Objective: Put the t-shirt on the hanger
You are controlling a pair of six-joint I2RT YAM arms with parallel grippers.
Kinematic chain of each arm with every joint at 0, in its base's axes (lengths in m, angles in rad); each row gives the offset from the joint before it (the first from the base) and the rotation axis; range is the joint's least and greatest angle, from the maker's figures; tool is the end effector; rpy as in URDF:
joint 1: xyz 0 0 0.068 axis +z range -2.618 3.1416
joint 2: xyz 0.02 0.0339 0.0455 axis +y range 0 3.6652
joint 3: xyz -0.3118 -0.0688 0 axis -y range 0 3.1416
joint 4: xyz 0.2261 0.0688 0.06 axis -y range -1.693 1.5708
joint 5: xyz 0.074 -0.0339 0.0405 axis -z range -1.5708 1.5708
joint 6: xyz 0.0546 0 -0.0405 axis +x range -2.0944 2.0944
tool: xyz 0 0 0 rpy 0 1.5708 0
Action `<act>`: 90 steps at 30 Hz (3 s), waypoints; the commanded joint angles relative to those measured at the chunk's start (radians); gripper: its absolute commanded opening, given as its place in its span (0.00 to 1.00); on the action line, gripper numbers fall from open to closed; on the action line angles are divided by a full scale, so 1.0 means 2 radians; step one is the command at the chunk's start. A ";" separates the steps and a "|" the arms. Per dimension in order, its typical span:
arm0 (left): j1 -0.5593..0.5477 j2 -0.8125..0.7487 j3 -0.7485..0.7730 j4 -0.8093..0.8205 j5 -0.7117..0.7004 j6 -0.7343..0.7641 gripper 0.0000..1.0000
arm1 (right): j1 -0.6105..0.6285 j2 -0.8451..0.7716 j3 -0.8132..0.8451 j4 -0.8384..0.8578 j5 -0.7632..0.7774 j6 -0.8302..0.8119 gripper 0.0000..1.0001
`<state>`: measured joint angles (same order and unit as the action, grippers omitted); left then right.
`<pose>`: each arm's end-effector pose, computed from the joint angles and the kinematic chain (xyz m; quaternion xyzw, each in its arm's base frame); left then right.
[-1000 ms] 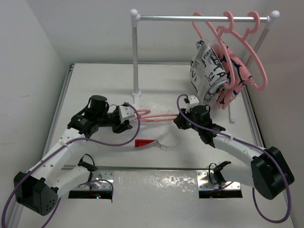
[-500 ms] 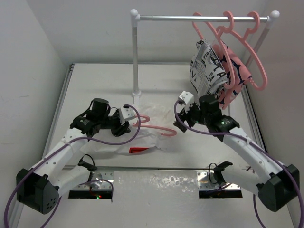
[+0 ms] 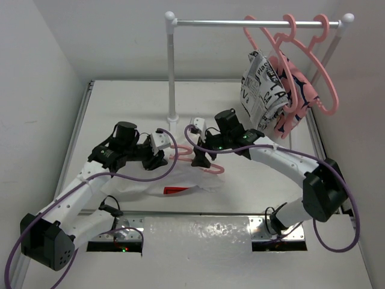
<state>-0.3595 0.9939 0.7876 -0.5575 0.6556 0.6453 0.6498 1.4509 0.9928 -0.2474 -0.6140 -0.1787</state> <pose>0.1458 -0.0903 0.3061 0.5301 0.7023 -0.2401 0.4101 0.2217 0.2080 0.3000 -0.4643 0.7412 0.3601 0.3246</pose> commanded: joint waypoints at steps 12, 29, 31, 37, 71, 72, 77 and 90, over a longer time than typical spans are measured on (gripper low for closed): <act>0.004 -0.008 0.004 0.046 0.039 -0.024 0.00 | 0.020 0.078 0.007 0.121 -0.025 0.077 0.07; -0.010 0.038 0.102 0.013 0.155 0.054 0.07 | 0.021 -0.054 -0.007 0.082 -0.073 -0.007 0.00; -0.026 0.043 0.115 -0.025 0.148 0.078 0.08 | 0.022 -0.060 -0.002 0.082 -0.073 -0.010 0.00; -0.077 0.048 0.121 -0.025 0.085 0.093 0.11 | 0.022 -0.053 0.029 0.035 -0.071 -0.033 0.00; -0.124 0.048 0.105 0.059 -0.046 -0.093 0.00 | 0.023 -0.069 0.039 0.037 0.012 -0.059 0.00; -0.125 0.048 0.103 0.058 -0.043 -0.090 0.00 | 0.023 -0.069 0.039 0.037 0.012 -0.059 0.00; -0.125 0.025 0.089 0.033 -0.022 0.009 0.27 | 0.022 -0.066 0.040 0.030 -0.017 -0.059 0.00; -0.116 0.054 0.198 -0.097 -0.081 0.173 0.98 | 0.022 -0.070 0.031 0.002 -0.017 -0.067 0.00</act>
<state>-0.5980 1.1011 1.1114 -0.6632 0.4892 0.8925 0.6899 1.3491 1.0401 -0.3435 -0.5911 -0.3080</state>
